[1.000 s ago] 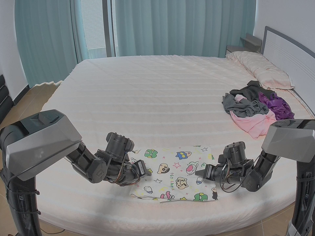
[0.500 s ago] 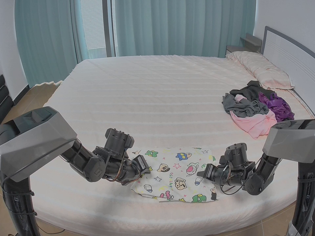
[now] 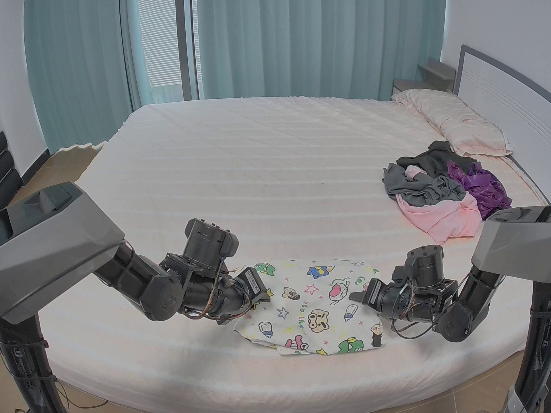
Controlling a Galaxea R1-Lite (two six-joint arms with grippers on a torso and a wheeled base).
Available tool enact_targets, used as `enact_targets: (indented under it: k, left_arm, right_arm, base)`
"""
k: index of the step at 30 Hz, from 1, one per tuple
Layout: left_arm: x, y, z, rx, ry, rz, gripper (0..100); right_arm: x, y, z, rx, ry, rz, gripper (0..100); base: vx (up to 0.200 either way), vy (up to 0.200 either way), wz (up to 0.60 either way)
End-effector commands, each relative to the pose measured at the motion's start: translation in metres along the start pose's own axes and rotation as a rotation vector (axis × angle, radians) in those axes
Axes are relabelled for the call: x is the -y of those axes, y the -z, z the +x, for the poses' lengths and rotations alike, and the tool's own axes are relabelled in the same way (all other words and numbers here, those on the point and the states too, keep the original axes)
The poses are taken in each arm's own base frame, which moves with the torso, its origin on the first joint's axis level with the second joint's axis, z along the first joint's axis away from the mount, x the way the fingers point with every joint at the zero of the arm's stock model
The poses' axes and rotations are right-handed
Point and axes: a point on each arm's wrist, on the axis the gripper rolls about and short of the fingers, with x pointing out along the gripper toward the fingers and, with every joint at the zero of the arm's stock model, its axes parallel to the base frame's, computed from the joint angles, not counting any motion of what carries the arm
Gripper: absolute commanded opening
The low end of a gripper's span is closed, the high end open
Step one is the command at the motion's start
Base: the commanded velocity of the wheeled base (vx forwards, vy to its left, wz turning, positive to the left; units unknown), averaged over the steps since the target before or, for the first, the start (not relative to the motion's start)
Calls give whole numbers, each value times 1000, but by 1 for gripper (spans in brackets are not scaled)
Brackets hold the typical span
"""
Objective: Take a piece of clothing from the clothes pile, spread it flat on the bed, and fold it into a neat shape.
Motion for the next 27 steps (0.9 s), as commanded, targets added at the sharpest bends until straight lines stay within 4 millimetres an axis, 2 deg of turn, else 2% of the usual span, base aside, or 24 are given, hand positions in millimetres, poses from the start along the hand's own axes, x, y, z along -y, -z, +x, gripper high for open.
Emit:
enact_targets:
  k: [1, 15, 27]
  left_arm:
    - [4, 0, -8, 9, 16, -2, 0]
    - [8, 4, -7, 0, 24, -4, 0]
    - [8, 5, -7, -3, 24, -5, 0]
  right_arm:
    - [-4, -3, -9, 15, -13, -2, 0]
    - [-5, -9, -22, 39, -16, 4, 0]
    - [-3, -6, -24, 31, -7, 6, 0]
  base:
    - [0, -200, 0]
    - [0, -200, 0]
    - [0, -200, 0]
